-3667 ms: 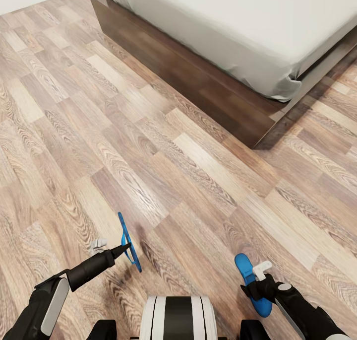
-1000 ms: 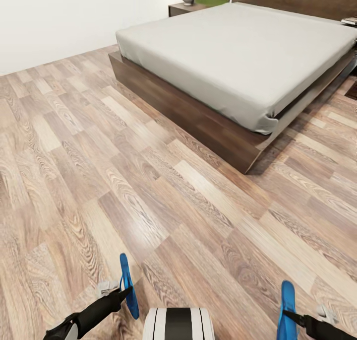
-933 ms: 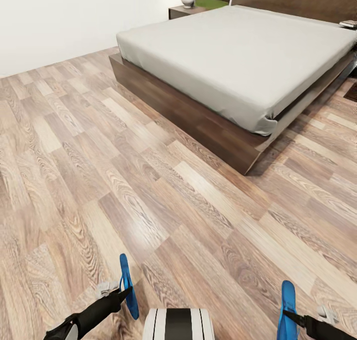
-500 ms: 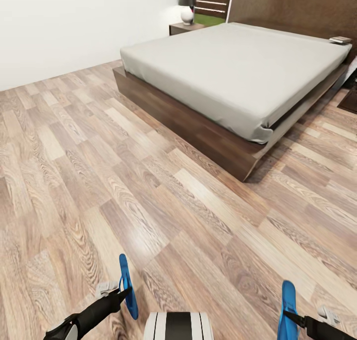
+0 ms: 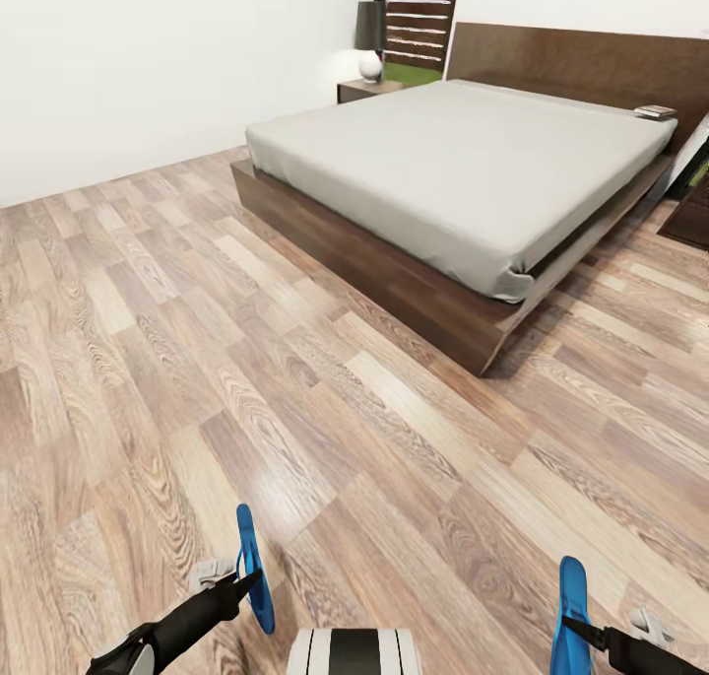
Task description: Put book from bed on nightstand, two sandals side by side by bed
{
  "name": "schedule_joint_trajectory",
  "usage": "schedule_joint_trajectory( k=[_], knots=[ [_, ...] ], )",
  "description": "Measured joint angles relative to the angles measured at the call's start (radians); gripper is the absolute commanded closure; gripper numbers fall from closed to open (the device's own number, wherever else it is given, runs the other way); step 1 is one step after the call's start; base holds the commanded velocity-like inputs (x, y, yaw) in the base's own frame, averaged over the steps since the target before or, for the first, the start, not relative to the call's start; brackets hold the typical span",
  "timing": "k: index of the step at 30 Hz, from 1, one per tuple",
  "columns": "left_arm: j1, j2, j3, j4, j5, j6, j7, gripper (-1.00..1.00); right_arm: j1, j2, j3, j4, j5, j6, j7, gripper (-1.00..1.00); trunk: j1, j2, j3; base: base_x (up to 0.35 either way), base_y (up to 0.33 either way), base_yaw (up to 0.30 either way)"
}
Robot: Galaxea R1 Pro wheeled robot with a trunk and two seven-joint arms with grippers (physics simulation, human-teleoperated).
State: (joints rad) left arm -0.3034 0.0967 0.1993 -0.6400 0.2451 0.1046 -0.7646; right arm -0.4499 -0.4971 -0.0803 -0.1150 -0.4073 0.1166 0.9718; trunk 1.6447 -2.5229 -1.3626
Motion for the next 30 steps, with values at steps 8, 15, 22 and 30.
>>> schedule_joint_trajectory(
  k=[8,15,22,30],
  knots=[
    [0.0,0.0,0.0,0.0,0.0,0.0,0.0,1.0,0.0,0.004,0.0,0.0,0.001,-0.002,-0.001,1.0,-0.004,0.002,0.031,0.0,0.0,0.0],
    [0.0,0.0,0.0,0.0,0.0,0.0,0.0,1.0,0.001,0.007,0.0,0.0,0.001,-0.004,-0.003,1.0,-0.007,0.004,0.058,0.0,0.0,0.0],
    [0.0,0.0,-0.002,0.0,0.0,-0.001,0.001,1.0,0.0,0.017,0.003,0.014,0.004,-0.046,-0.016,1.0,-0.01,0.005,0.085,0.0,0.0,0.0],
    [0.0,-0.003,-0.003,0.004,-0.004,-0.003,0.069,1.0,-0.001,0.053,0.001,0.052,0.005,-0.07,-0.109,1.0,-0.013,0.007,0.116,0.0,0.0,0.0]
  ],
)
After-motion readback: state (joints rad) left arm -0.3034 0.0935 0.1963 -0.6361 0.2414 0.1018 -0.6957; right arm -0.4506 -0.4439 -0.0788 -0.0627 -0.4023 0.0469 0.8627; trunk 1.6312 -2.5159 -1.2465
